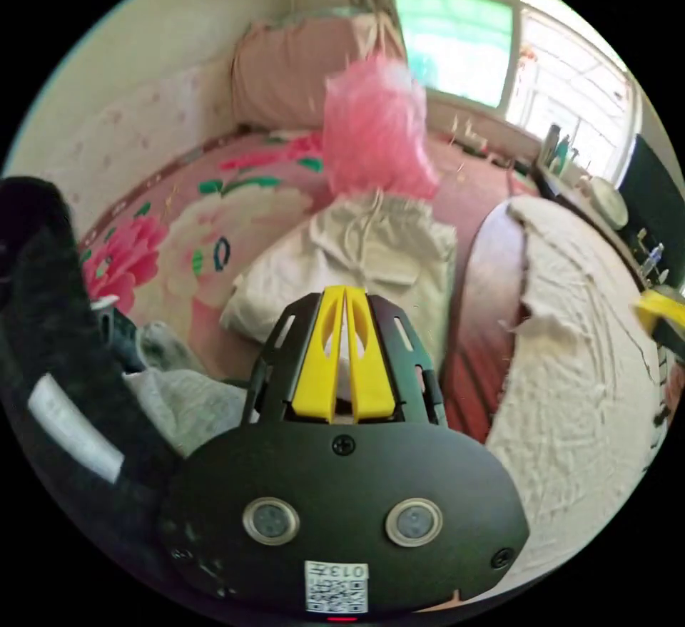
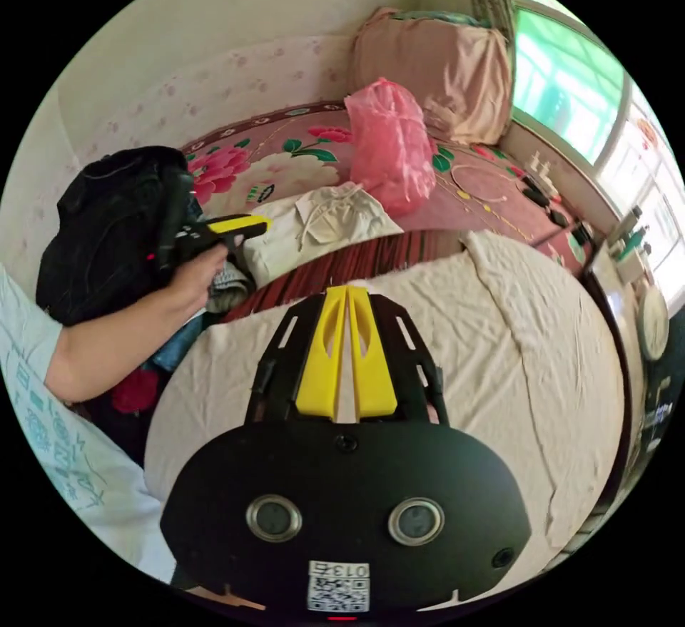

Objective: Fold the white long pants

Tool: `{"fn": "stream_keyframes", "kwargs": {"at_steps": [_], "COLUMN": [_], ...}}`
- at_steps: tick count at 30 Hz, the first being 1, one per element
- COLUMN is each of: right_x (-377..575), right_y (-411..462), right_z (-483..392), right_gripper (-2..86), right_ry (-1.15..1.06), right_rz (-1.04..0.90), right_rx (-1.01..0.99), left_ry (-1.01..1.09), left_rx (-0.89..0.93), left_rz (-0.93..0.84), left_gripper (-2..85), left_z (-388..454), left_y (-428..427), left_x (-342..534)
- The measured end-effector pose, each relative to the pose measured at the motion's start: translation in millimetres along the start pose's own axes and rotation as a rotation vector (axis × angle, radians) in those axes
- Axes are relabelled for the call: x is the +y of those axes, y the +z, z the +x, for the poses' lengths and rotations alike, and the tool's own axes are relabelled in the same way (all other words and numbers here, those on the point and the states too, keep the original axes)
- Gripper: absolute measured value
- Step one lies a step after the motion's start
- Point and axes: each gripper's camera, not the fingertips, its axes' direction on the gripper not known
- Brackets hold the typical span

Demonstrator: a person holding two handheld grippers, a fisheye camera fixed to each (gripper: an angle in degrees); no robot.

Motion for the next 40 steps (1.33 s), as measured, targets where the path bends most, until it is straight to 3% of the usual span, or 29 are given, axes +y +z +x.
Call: {"fn": "stream_keyframes", "kwargs": {"at_steps": [2,6,9,14,16,19,22,23,25,27,32,37,40], "right_x": [17.5,42.2,41.1,20.6,14.2,7.5,-6.8,-17.8,-41.6,-82.7,-174.8,-242.5,-282.9], "right_y": [-28.3,-93.9,-150.0,-225.1,-238.5,-238.1,-220.6,-210.7,-194.1,-175.4,-131.1,-84.3,-77.0], "right_z": [10.0,25.3,26.4,28.3,30.6,26.6,16.8,11.7,3.2,-10.3,-37.2,-57.6,-74.5], "right_gripper": [0.1,0.4,1.0,4.3,6.4,8.2,12.1,13.7,15.3,16.2,18.3,20.4,20.8], "right_ry": [0.046,0.1,0.094,0.087,0.101,0.11,0.152,0.17,0.198,0.219,0.26,0.322,0.33], "right_rz": [-0.012,-0.006,0.118,0.293,0.31,0.287,0.236,0.215,0.181,0.152,0.024,-0.129,-0.129], "right_rx": [-0.025,0.012,0.075,0.051,-0.03,-0.21,-0.406,-0.478,-0.586,-0.717,-0.807,-0.823,-0.948], "left_ry": [-0.014,-0.069,-0.007,0.28,0.361,0.445,0.417,0.39,0.364,0.404,0.618,0.611,0.531], "left_rx": [0.042,0.117,0.291,0.514,0.435,0.079,-0.204,-0.25,-0.274,-0.242,-0.248,-0.144,-0.053], "left_rz": [-0.266,-0.274,-0.088,0.214,0.319,0.48,0.478,0.449,0.353,0.307,0.104,-0.069,-0.11], "left_gripper": [-0.1,-0.3,-0.3,0.1,0.4,2.0,11.2,17.3,20.4,20.2,19.8,20.3,12.9], "left_z": [-14.4,-23.7,-1.8,63.5,60.0,21.9,-47.1,-76.3,-112.3,-134.7,-146.4,-177.8,-206.2], "left_y": [47.8,25.7,-49.8,-241.3,-306.3,-393.3,-452.9,-467.9,-482.6,-492.1,-466.5,-442.6,-454.1], "left_x": [4.9,7.7,12.4,80.7,118.5,168.7,178.5,173.6,159.8,150.1,126.2,116.7,117.2]}}
